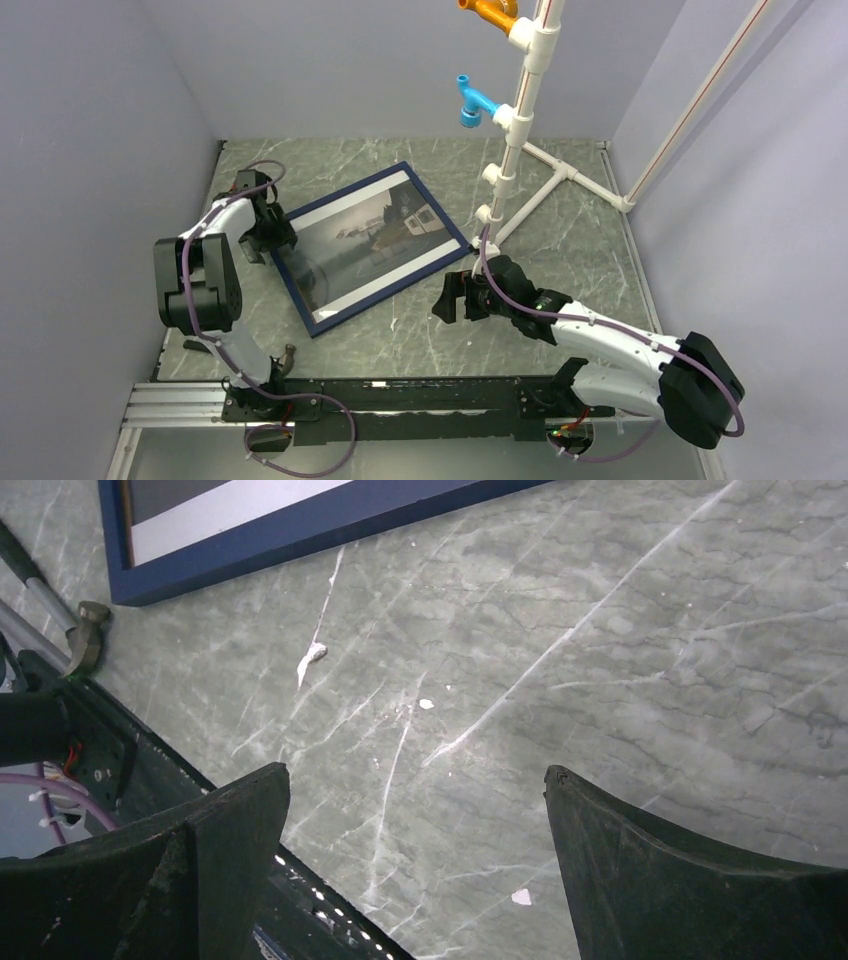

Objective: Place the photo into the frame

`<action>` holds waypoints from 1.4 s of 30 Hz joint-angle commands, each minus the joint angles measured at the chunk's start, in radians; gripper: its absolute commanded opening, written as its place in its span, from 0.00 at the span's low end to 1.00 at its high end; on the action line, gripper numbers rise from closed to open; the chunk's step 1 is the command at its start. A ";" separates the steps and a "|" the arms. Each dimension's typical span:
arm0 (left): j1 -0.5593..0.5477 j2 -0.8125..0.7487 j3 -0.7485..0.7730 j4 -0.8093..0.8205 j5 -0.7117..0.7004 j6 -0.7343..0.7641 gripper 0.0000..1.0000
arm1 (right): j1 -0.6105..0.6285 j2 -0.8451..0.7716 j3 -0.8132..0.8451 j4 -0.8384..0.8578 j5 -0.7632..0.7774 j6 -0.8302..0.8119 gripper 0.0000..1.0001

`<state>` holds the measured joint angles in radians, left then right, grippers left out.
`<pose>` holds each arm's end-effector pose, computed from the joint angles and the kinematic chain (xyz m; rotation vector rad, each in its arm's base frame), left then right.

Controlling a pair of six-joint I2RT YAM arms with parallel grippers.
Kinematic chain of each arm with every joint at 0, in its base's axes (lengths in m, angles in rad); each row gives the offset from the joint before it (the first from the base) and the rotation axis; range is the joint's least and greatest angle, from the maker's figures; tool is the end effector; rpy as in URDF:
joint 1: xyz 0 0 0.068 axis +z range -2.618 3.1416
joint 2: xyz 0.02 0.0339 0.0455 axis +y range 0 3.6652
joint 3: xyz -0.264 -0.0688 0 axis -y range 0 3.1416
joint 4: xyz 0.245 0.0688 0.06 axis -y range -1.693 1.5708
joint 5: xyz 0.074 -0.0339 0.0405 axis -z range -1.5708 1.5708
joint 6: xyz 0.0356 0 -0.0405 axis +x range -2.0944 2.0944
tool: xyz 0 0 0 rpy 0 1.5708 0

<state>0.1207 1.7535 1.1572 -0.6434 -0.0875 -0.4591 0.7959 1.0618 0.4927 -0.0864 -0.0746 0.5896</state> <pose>0.3371 0.0440 0.1816 -0.8202 2.6778 0.0421 0.1498 0.1568 0.1958 -0.2859 2.3411 0.8095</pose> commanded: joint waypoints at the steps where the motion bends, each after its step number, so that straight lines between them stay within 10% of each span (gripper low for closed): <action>1: -0.070 -0.142 0.041 -0.062 -0.066 0.024 0.88 | -0.023 0.005 0.035 -0.002 0.006 -0.009 1.00; 5: -0.222 -0.285 0.006 -0.060 -0.115 0.033 0.99 | -0.054 0.013 0.027 0.015 -0.044 0.001 1.00; 14: -0.608 -0.429 -0.177 0.198 -0.001 0.055 0.89 | -0.146 0.012 -0.016 0.024 -0.152 0.035 1.00; 31: -1.004 0.055 0.011 0.235 -0.190 0.164 0.77 | -0.322 -0.017 -0.101 -0.010 -0.303 0.025 1.00; 42: -1.070 0.033 -0.100 0.230 -0.251 0.162 0.27 | -0.354 0.006 -0.099 -0.009 -0.315 0.008 1.00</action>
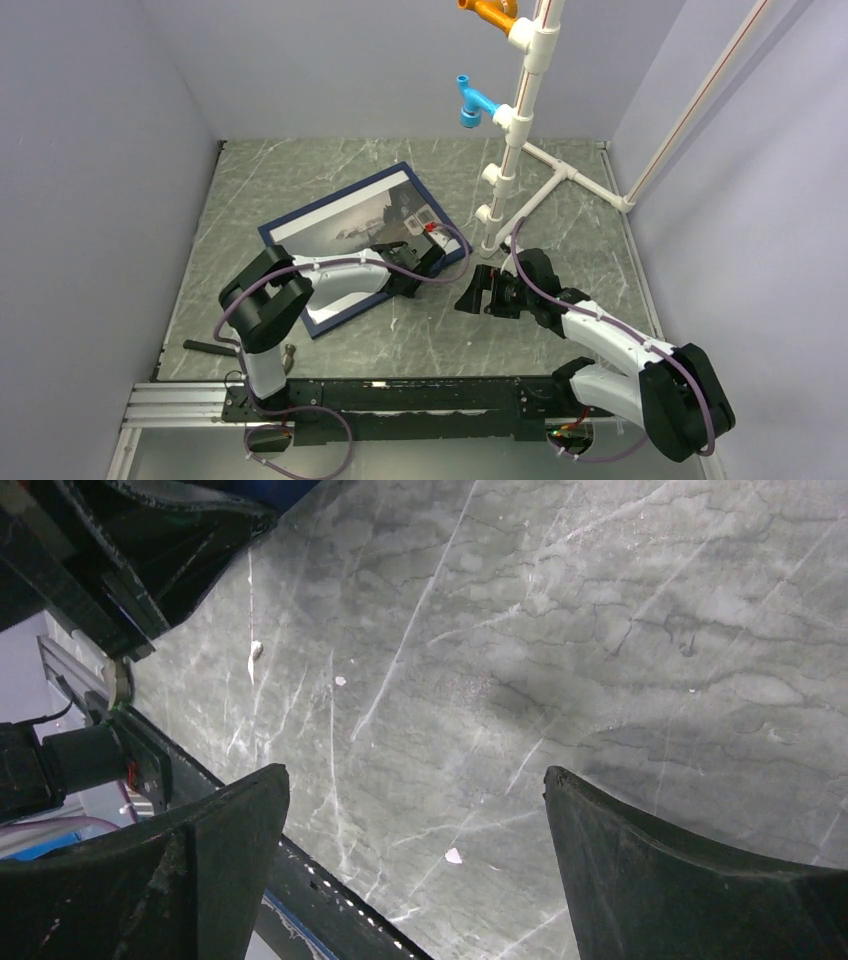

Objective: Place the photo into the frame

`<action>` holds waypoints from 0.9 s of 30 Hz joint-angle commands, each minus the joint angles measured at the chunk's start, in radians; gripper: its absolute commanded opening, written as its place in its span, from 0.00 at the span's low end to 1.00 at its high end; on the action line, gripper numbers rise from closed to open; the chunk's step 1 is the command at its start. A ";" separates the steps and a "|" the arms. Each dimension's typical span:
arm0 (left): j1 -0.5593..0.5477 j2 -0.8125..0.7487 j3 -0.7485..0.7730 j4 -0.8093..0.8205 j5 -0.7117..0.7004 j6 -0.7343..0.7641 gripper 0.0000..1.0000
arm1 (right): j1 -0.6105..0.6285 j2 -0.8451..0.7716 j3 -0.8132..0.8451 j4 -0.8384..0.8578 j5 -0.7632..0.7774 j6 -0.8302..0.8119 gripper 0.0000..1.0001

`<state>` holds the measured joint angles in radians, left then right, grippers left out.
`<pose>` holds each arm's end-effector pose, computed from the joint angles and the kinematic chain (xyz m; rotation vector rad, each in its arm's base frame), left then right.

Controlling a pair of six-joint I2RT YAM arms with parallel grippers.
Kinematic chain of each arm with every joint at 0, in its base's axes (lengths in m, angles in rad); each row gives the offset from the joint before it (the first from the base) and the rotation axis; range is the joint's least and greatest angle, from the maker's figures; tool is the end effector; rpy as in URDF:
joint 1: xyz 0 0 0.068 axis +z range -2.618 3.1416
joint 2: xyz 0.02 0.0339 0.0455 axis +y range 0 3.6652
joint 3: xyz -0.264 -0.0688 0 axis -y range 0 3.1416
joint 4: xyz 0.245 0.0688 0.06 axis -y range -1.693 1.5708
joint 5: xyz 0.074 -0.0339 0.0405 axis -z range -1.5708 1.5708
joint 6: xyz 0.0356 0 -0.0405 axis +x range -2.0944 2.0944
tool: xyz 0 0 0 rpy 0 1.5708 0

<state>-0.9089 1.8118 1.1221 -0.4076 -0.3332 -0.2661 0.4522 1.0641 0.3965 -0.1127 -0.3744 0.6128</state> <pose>0.2300 -0.2763 0.1645 0.7124 2.4694 0.0160 0.1720 0.0980 0.1644 0.0036 2.4911 0.9313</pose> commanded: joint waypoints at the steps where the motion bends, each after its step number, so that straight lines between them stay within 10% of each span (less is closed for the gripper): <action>1: -0.050 -0.040 -0.081 -0.009 -0.012 -0.034 0.27 | -0.012 0.008 0.000 0.015 -0.013 -0.018 1.00; 8: -0.189 -0.107 -0.116 -0.126 -0.097 -0.114 0.01 | -0.020 0.028 0.036 -0.021 0.025 -0.054 1.00; 15: -0.349 -0.156 -0.123 -0.222 -0.155 -0.223 0.01 | -0.026 0.058 0.098 -0.034 0.082 -0.095 1.00; 22: -0.363 -0.301 -0.178 -0.185 -0.141 -0.275 0.80 | -0.029 0.171 0.175 0.011 0.162 -0.160 1.00; 27: -0.341 -0.421 -0.209 -0.150 -0.106 -0.317 0.97 | -0.027 0.279 0.221 0.055 0.155 -0.176 0.99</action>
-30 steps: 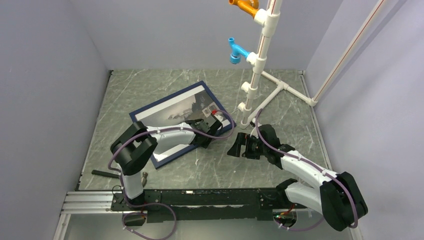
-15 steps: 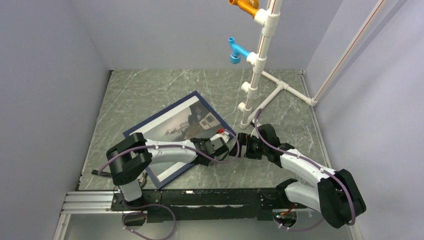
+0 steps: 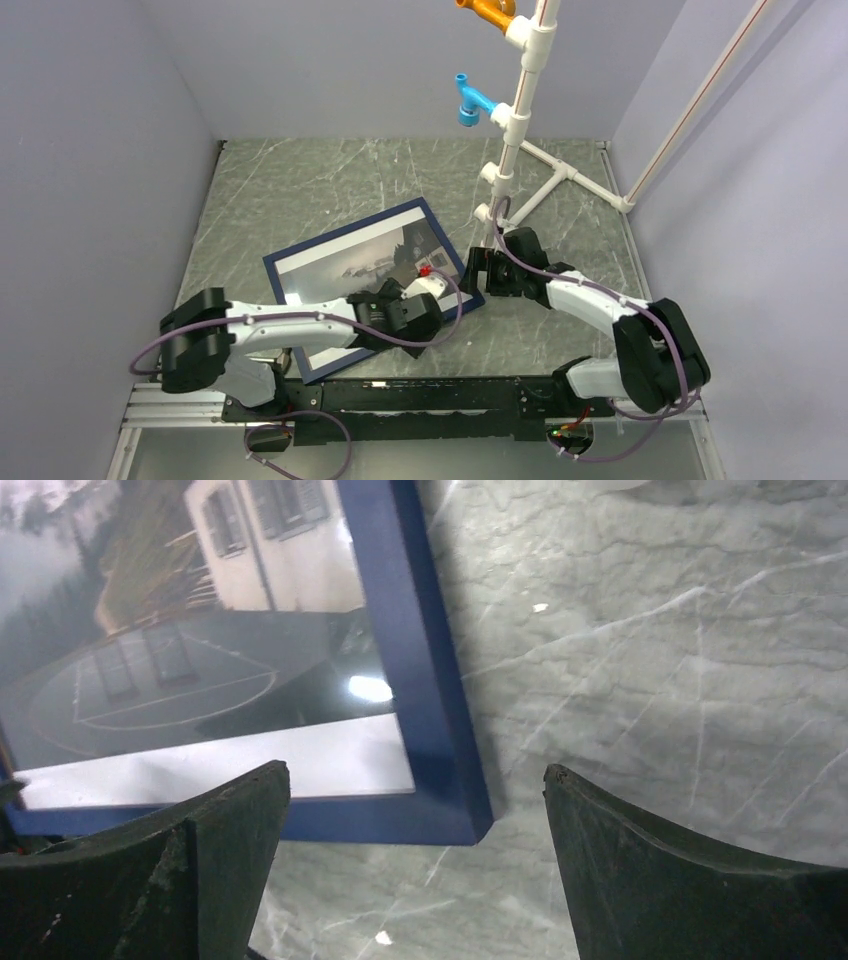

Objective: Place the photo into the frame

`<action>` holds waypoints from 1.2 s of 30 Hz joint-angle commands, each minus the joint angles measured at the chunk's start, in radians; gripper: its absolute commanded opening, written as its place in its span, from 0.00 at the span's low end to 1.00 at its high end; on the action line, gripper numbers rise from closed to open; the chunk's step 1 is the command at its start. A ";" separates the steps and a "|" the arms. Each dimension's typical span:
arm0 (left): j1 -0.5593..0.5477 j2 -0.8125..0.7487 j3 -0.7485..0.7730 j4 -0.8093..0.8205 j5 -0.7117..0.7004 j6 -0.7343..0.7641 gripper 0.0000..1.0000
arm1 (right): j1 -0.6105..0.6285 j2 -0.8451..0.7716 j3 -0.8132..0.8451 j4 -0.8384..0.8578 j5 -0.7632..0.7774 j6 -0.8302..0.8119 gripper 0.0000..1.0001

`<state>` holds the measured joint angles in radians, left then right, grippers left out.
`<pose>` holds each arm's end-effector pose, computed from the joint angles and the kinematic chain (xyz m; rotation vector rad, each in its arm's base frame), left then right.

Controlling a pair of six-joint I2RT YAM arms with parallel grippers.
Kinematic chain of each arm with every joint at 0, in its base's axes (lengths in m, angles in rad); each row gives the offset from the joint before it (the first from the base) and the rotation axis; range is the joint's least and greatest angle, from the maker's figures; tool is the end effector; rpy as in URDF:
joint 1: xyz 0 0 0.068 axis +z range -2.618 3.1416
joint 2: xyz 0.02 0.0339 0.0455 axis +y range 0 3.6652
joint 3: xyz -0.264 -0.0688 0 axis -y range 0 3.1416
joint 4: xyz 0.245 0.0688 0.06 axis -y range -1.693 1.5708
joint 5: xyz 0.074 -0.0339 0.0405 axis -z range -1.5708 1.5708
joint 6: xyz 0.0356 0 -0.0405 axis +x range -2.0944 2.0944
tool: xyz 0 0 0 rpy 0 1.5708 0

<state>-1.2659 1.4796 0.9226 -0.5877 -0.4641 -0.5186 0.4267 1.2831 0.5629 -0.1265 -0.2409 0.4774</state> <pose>0.0991 -0.2617 0.2014 0.7998 2.3929 -0.0506 0.2156 0.1074 0.1688 -0.0513 2.5076 0.6873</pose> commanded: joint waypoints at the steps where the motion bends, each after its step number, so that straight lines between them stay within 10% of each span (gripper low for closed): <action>1: 0.025 -0.109 -0.015 0.034 0.037 -0.075 0.98 | -0.001 0.081 0.054 0.086 0.013 -0.035 0.98; 28: 0.209 -0.254 -0.090 0.025 0.206 -0.287 0.97 | 0.066 0.086 -0.235 0.334 0.069 0.297 0.00; 36: 0.318 -0.307 -0.168 -0.002 0.245 -0.334 0.97 | 0.066 0.064 -0.264 0.375 0.088 0.434 0.00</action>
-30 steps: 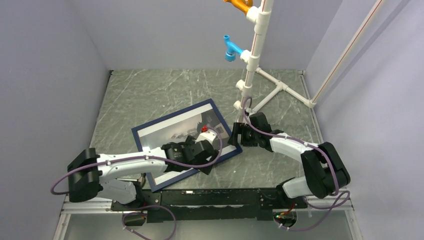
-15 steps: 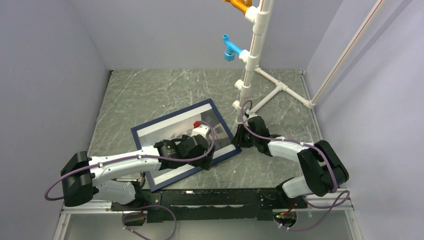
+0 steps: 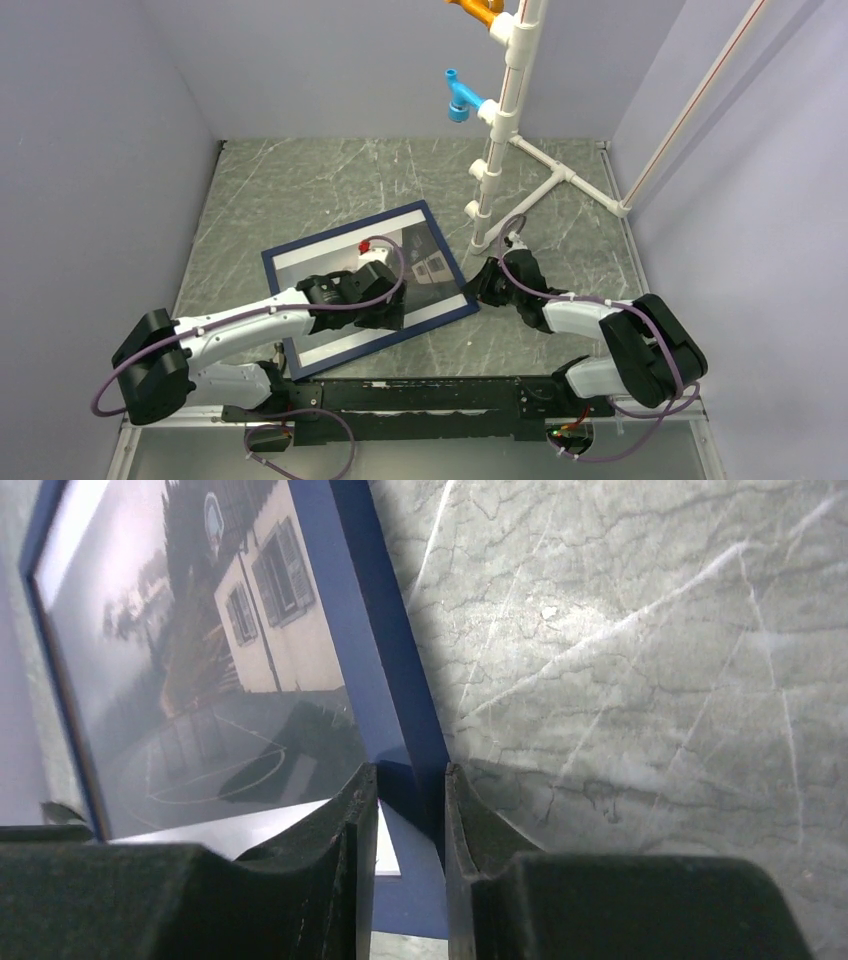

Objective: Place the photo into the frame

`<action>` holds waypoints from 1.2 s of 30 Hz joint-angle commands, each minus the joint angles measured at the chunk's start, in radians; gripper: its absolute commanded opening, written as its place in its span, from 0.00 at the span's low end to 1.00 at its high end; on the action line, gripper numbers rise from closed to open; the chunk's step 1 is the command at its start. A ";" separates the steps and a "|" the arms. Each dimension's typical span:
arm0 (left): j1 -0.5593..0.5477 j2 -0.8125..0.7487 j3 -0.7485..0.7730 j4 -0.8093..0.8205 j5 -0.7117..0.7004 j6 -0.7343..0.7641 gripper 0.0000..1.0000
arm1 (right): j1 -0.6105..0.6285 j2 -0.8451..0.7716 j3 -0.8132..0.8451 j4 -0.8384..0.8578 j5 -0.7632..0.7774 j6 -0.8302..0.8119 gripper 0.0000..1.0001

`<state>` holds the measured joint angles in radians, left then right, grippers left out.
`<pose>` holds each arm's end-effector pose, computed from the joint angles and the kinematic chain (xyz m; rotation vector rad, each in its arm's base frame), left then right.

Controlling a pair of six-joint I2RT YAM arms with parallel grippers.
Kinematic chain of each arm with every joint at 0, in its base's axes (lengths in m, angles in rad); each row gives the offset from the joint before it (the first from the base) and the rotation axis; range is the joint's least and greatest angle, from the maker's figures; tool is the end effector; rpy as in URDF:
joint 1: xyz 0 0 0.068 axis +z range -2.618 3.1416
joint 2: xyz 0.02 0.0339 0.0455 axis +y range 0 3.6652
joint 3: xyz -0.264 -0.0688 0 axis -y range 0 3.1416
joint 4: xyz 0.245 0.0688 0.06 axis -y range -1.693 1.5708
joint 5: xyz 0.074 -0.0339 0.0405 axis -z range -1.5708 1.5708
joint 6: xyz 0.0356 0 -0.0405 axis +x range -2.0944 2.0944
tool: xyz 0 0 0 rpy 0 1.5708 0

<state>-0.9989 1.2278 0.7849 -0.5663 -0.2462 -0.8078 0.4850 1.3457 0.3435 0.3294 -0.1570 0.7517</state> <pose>0.1351 -0.1938 0.2195 0.1544 2.5761 -0.3867 0.1999 0.1117 0.1287 0.2261 2.3612 0.8140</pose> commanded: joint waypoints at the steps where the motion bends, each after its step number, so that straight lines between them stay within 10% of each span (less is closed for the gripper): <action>1: 0.067 -0.066 -0.042 -0.030 0.029 -0.051 0.98 | 0.007 -0.009 -0.048 -0.081 0.014 0.183 0.00; 16: 0.505 -0.239 -0.063 -0.324 -0.092 -0.095 0.93 | 0.006 -0.077 -0.033 -0.099 0.033 0.160 0.01; 24: 0.828 -0.189 -0.106 -0.248 -0.013 0.003 0.91 | 0.006 -0.100 -0.061 -0.084 -0.021 0.110 0.56; 36: 0.962 0.026 -0.111 -0.126 0.041 0.111 0.92 | 0.005 -0.131 -0.087 -0.100 -0.098 0.071 0.72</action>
<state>-0.0456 1.1988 0.6575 -0.7483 -0.2321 -0.7475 0.4870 1.2140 0.2867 0.2893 -0.2245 0.8536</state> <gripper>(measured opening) 0.914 0.710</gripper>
